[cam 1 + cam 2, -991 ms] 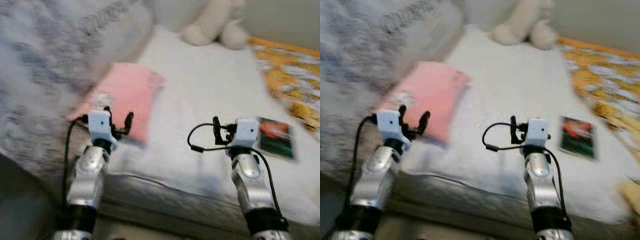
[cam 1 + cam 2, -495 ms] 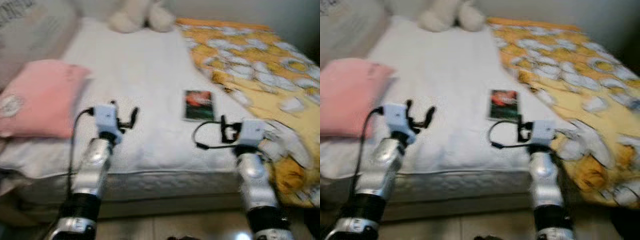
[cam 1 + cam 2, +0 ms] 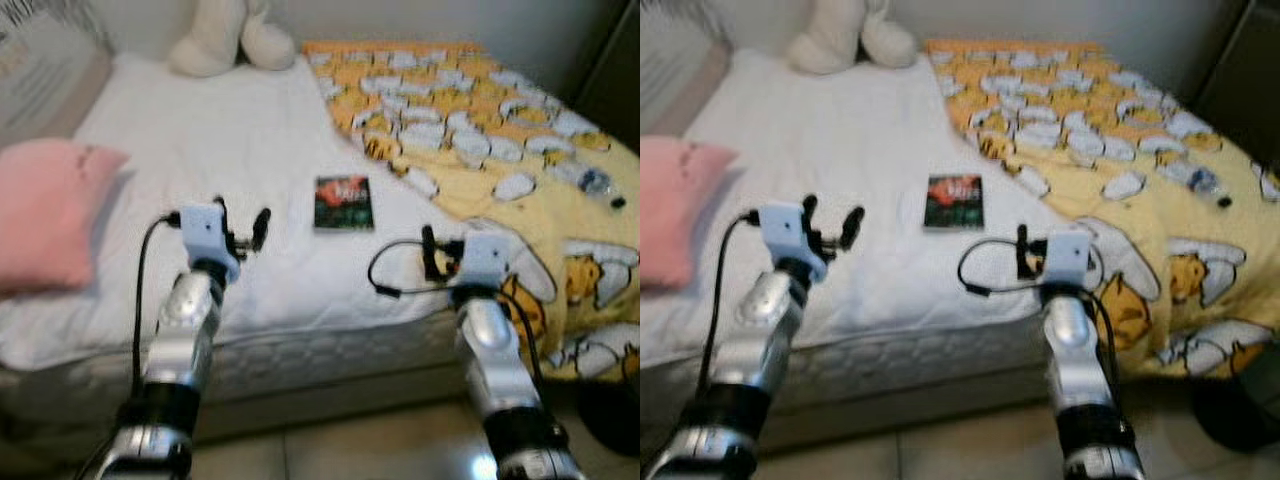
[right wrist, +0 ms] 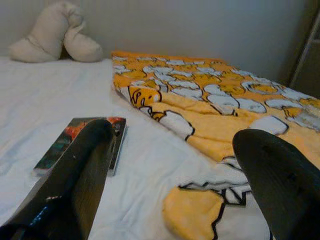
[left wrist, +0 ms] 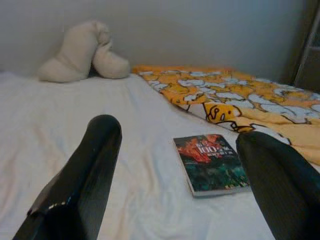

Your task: Clean up the room

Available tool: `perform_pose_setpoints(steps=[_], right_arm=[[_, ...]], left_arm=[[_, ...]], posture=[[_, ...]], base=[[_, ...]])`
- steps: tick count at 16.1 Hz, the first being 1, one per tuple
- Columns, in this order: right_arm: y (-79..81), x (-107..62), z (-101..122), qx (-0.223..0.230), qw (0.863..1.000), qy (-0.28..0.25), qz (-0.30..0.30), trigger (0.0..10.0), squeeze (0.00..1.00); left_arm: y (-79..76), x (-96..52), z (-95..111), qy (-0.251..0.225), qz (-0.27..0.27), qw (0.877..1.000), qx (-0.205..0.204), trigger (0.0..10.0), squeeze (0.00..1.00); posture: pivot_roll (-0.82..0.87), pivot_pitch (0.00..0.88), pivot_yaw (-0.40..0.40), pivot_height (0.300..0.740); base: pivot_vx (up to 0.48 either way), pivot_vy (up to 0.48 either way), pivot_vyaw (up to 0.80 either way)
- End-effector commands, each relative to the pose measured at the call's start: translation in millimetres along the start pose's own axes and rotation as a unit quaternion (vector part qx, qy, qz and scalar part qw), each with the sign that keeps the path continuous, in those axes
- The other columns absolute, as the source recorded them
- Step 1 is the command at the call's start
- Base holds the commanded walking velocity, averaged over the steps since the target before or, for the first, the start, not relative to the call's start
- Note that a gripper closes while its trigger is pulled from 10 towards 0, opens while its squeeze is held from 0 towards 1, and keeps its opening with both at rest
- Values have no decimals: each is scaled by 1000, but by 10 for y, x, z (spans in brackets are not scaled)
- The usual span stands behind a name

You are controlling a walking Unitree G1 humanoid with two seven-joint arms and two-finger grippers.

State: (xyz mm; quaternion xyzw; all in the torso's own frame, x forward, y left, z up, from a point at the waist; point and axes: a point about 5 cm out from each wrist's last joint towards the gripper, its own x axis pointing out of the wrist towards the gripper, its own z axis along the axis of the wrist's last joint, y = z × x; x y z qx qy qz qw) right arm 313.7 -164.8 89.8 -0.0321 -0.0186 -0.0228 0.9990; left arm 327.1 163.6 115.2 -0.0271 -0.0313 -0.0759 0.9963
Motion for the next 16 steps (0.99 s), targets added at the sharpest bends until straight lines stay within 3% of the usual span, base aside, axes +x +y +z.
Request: perform_pose_setpoints(steps=[1, 14, 16], right_arm=[[-16, 26, -1, -2, 1000, 3, 0, 10000, 0], [56, 45, -32, -8, 1000, 12, 20, 10000, 0], [61, 32, -55, 2, 1000, 16, 17, 10000, 0]], left_arm=[[-38, 15, 19, -2, -7, 1000, 3, 10000, 0], [-36, -4, 12, -3, -4, 1000, 8, 10000, 0], [78, 62, -6, 25, 33, 998, 50, 10000, 0]], posture=[[6, 0, -7, 740], [20, 0, -18, 740], [16, 0, -11, 740]], base=[[480, 0, 0], [443, 0, 0], [0, 0, -691]])
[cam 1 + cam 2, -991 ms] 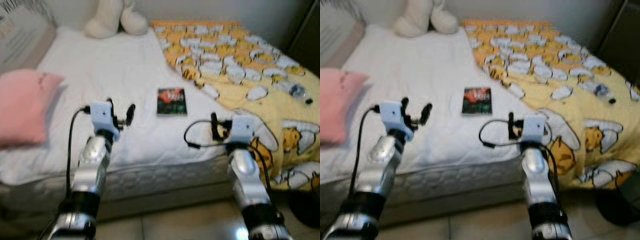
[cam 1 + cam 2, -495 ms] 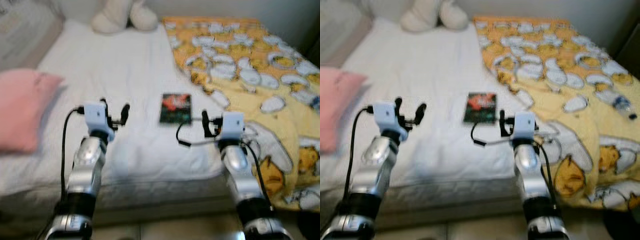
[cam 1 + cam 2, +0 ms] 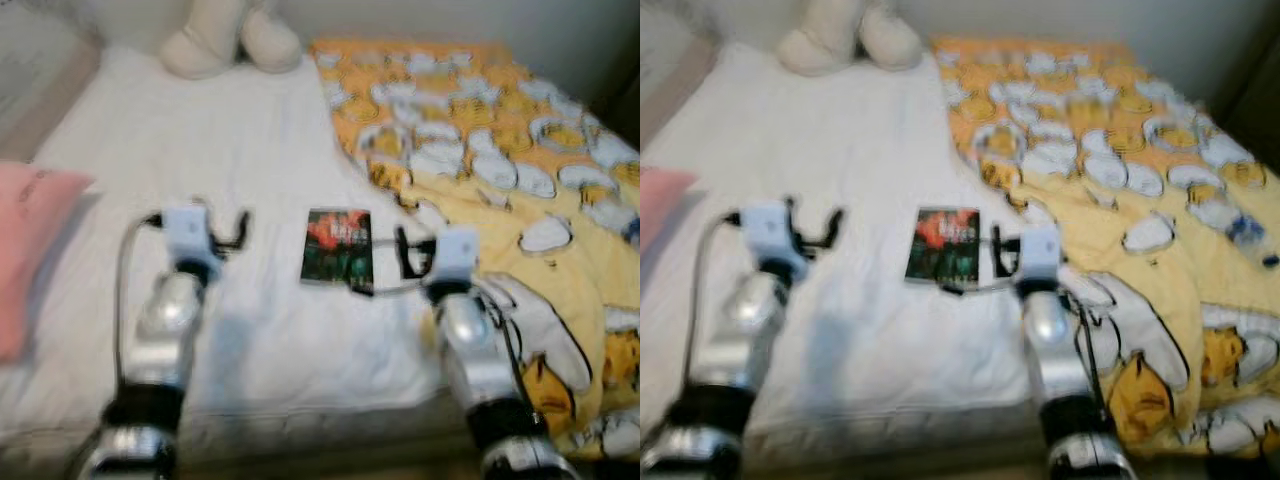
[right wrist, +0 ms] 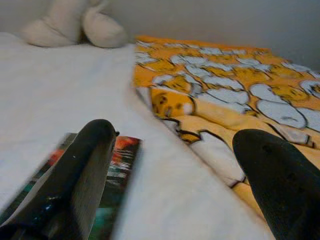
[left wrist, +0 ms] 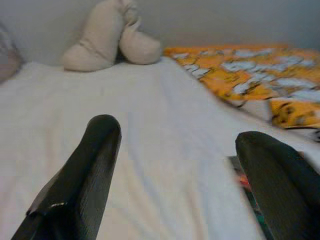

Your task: Clean up the room

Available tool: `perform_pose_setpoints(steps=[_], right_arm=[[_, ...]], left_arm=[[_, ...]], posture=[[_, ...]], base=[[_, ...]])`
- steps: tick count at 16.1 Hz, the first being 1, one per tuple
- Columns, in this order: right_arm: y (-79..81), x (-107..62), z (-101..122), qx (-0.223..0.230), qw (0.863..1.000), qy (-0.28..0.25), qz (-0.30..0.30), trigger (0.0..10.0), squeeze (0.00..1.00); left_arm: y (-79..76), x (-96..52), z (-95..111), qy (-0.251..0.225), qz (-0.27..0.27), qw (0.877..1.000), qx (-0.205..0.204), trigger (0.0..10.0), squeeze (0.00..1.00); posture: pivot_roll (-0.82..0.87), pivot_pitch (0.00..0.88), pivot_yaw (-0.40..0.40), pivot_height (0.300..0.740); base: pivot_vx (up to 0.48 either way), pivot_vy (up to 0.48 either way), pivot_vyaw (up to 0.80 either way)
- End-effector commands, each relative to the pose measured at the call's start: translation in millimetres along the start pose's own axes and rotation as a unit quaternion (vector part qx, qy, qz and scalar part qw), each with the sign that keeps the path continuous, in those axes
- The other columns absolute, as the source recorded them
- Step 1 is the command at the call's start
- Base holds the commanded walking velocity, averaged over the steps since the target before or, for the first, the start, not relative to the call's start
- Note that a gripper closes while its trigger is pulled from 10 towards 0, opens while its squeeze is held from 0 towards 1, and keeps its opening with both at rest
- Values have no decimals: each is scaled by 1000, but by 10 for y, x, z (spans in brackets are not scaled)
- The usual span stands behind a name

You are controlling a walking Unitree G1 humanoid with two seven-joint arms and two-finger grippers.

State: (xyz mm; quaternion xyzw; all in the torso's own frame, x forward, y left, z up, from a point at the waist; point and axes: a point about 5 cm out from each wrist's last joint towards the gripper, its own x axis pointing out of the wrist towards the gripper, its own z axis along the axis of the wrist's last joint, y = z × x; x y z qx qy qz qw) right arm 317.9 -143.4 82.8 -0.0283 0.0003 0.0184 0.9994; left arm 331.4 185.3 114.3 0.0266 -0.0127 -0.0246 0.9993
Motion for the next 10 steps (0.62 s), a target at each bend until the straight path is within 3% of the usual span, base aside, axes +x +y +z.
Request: perform_pose_setpoints(steps=[1, 2, 5, 8, 10], right_arm=[[-161, -22, 5, 1, 1000, -6, -27, 10000, 0], [-173, -28, 20, 10, 999, -13, -31, 10000, 0], [-168, -26, 62, 2, 999, -22, -24, 10000, 0], [-202, -84, 22, 5, 999, -16, -29, 10000, 0], [-211, -130, 0, 5, 999, -16, -32, 10000, 0]], left_arm=[[-101, 71, 0, 14, -8, 1000, 11, 10000, 0], [-77, 87, 16, 14, -1, 1000, 11, 10000, 0], [-50, 89, 44, 1, -4, 1000, -8, 10000, 0], [-162, 94, 16, 5, -21, 1000, -20, 10000, 0], [-221, 100, 4, 7, -43, 999, -32, 10000, 0]], posture=[[14, 0, -8, 740], [13, 0, -8, 740], [-6, 0, -8, 740], [-25, 0, 2, 740], [-31, 0, 8, 740]], base=[[0, 0, -700], [0, 0, -706], [0, 0, 0], [0, 0, -440], [157, 182, 0]])
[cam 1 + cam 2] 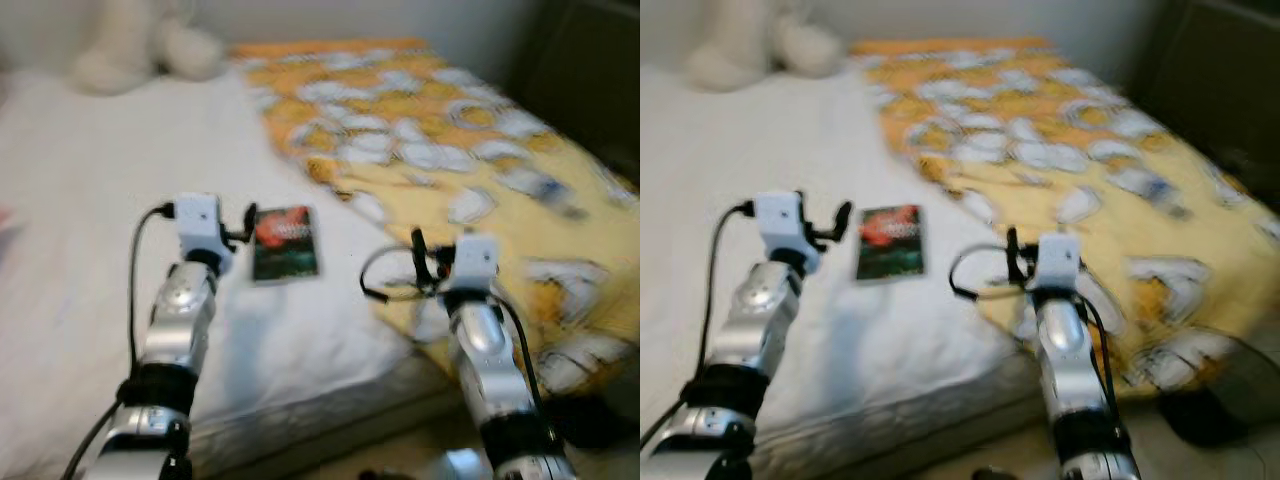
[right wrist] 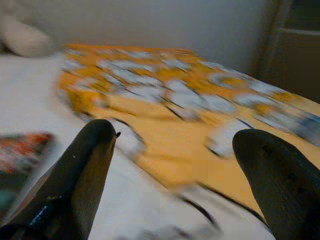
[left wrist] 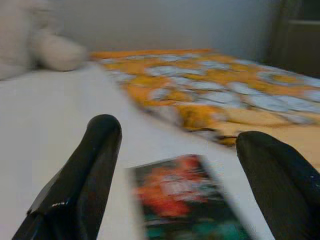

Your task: Clean up the room

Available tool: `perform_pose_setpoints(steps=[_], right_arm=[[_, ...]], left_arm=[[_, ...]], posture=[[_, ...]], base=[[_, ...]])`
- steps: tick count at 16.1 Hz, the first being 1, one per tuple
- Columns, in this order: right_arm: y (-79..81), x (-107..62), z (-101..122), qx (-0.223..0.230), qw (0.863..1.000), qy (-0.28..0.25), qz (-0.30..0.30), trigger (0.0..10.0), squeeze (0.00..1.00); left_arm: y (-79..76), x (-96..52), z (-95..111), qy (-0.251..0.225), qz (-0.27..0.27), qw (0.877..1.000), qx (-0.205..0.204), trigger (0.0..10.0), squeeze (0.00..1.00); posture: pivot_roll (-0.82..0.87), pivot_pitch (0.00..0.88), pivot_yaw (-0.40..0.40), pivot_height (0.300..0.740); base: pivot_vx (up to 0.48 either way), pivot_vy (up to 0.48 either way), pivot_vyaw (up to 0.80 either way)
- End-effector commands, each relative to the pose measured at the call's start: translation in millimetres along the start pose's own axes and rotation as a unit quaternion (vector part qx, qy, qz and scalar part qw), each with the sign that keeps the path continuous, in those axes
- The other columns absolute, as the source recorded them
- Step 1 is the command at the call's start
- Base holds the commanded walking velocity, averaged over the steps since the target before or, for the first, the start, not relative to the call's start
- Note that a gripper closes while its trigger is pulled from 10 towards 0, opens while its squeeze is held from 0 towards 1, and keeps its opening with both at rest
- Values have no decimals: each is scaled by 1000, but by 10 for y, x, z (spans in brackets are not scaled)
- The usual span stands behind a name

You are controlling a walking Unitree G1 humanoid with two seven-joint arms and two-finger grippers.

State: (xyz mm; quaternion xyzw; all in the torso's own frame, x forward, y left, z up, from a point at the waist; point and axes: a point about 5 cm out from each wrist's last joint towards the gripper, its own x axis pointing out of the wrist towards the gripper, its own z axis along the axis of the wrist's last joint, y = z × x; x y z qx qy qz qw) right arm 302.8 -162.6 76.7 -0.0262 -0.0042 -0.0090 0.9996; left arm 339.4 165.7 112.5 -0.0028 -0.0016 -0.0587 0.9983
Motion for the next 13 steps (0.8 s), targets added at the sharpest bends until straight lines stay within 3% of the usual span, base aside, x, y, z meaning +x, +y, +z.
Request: perform_pose_setpoints(steps=[1, 5, 7, 9, 13], right_arm=[[-20, 19, 61, 3, 1000, -11, -4, 10000, 0], [-19, 40, 92, -4, 1000, -15, 5, 10000, 0], [-46, 43, 100, -7, 1000, -14, 5, 10000, 0], [-48, 16, 96, -6, 1000, -14, 5, 10000, 0], [-77, -195, 58, -2, 1000, -4, 21, 10000, 0]], left_arm=[[-39, 30, 13, -2, -13, 1000, 0, 10000, 0], [-53, 122, 85, -7, -17, 1000, 1, 10000, 0], [4, 154, 94, -3, 6, 1000, 18, 10000, 0], [56, 175, 80, 8, 16, 1000, -2, 10000, 0], [159, 313, -18, 82, 38, 995, -37, 10000, 0]], posture=[[-37, 0, 6, 740], [-43, 0, 0, 740], [-49, 0, 2, 740], [-50, 0, 2, 740], [-95, 31, -16, 740]], base=[[390, 277, 0], [431, 0, 0], [386, 0, 0], [0, 0, 0], [0, 0, 0]])
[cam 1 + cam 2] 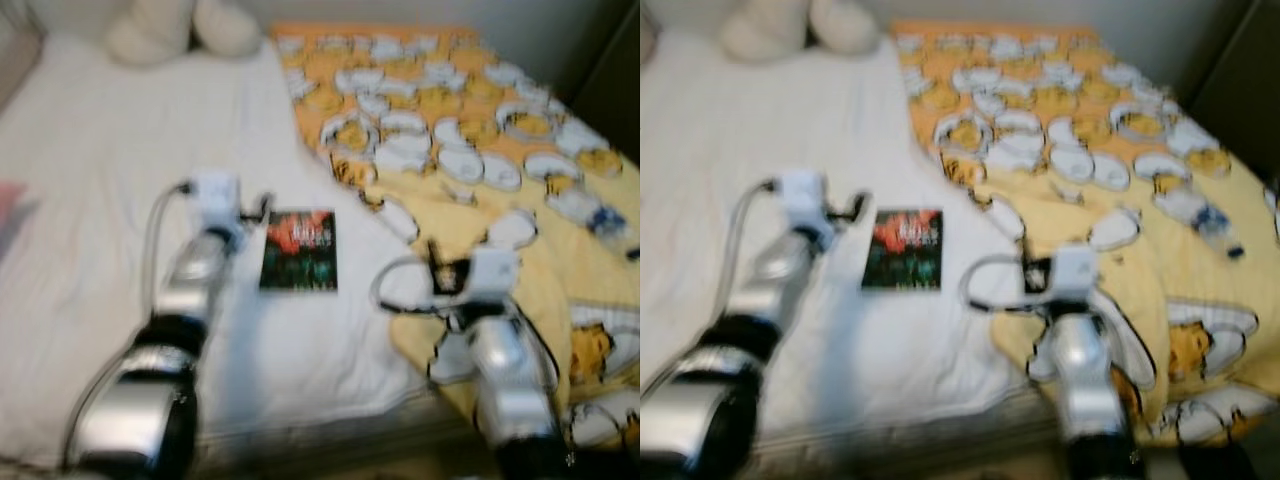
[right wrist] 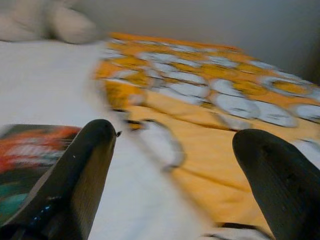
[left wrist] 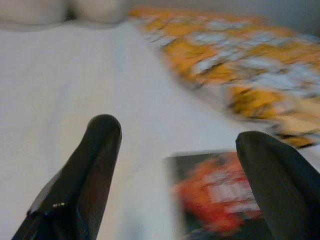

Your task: Clean up the room

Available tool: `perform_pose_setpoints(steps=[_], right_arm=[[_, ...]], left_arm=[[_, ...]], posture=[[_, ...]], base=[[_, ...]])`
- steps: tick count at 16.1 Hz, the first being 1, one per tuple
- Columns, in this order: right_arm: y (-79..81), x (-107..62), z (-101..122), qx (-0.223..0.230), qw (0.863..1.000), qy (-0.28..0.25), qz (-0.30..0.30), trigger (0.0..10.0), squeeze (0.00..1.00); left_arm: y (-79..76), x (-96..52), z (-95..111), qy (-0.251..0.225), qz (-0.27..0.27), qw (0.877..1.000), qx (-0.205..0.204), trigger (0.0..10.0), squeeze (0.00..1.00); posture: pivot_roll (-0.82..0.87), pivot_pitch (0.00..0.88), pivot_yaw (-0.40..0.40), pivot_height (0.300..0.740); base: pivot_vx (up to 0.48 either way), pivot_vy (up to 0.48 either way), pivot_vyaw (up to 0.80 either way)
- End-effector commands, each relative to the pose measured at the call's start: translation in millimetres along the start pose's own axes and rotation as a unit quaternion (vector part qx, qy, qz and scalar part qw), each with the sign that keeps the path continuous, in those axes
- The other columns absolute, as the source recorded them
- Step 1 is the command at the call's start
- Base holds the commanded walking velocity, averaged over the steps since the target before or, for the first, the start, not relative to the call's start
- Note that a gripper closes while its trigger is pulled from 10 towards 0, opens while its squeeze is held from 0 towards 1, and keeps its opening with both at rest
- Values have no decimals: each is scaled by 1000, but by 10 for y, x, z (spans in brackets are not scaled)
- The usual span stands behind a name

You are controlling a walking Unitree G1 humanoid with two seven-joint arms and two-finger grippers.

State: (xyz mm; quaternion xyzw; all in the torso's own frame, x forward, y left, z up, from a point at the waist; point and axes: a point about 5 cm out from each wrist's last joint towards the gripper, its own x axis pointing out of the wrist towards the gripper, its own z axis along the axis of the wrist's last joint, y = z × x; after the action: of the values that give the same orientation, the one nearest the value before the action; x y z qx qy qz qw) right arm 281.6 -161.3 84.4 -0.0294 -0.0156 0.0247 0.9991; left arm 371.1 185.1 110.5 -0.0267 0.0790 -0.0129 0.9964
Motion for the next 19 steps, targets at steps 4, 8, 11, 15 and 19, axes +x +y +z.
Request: perform_pose_setpoints(steps=[4, 8, 11, 15, 19], right_arm=[[-216, -397, -31, -16, 999, 38, -11, 10000, 0], [-367, -838, 148, -39, 997, 55, -25, 10000, 0], [-358, -1054, 167, -45, 995, 83, -22, 10000, 0], [-371, -1157, 180, -47, 993, 104, -27, 10000, 0], [-361, -1227, 198, -49, 991, 120, -27, 10000, 0]], left_arm=[[-66, 33, -136, 41, 10, 997, -60, 10000, 0], [-258, 56, -134, 31, -33, 996, -79, 10000, 0], [-171, 36, -198, 46, 5, 998, -41, 10000, 0], [-61, 20, -197, 43, 38, 998, -13, 10000, 0], [-121, -4, -285, 50, 21, 995, -79, 10000, 0]], posture=[[-208, 150, -40, 740], [-337, 256, -45, 740], [-361, 292, -47, 740], [-371, 304, -49, 740], [-376, 313, -53, 740]], base=[[0, 0, 0], [0, 0, 0], [0, 0, 0], [0, 0, 0], [0, 0, 0]])
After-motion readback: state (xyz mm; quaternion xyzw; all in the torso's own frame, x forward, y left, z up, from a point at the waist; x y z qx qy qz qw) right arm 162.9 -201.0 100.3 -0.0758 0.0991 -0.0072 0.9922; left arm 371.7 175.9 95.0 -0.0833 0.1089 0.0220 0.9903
